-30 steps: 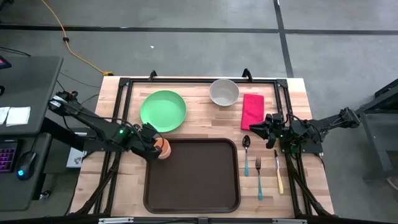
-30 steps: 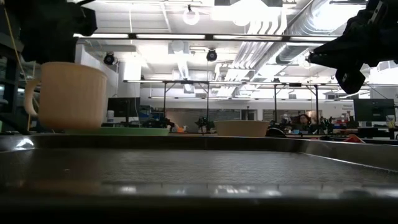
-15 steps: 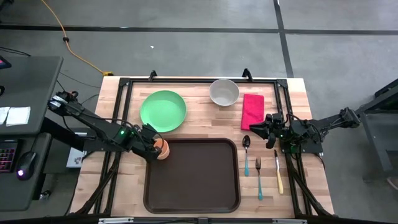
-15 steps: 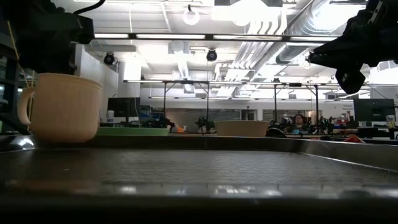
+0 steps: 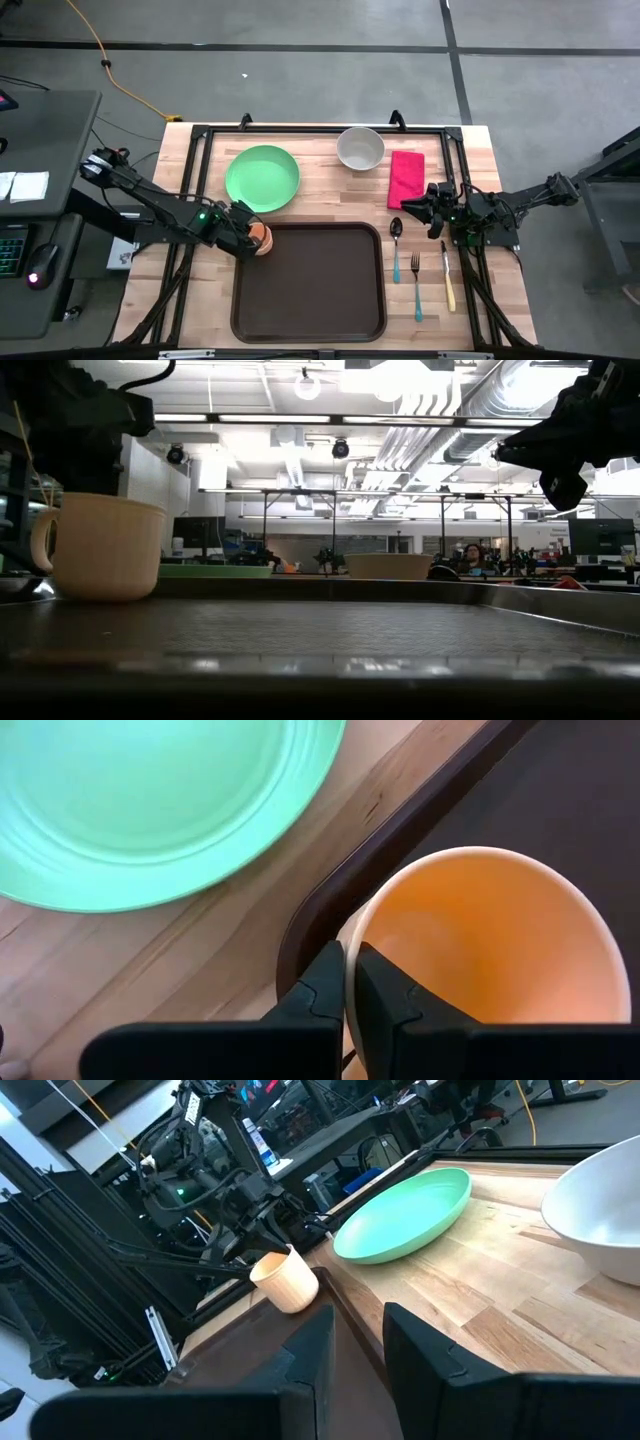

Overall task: Set up tray
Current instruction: Put the orange cup on the brown tray

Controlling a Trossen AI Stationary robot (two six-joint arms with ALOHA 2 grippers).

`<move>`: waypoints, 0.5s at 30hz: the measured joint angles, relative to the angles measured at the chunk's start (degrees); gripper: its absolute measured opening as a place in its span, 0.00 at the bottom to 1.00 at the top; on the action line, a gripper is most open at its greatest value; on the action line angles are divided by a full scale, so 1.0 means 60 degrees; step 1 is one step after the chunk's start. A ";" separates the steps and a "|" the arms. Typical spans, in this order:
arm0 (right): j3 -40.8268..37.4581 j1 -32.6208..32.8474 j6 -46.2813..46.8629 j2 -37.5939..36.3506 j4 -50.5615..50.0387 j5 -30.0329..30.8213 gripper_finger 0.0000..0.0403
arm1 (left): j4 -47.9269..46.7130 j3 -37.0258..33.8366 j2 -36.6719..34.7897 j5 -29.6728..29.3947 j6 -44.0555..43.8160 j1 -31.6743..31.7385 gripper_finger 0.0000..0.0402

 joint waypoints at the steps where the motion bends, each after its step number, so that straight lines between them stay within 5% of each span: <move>1: 0.0000 -0.0002 0.0000 0.0000 0.0000 0.0000 0.17 | 0.0056 0.0001 0.0017 0.0001 -0.0001 0.0000 0.11; 15: 0.0000 -0.0002 0.0007 0.0004 0.0033 -0.0357 0.17 | 0.0204 0.0007 0.0155 0.0061 -0.0063 0.0000 0.11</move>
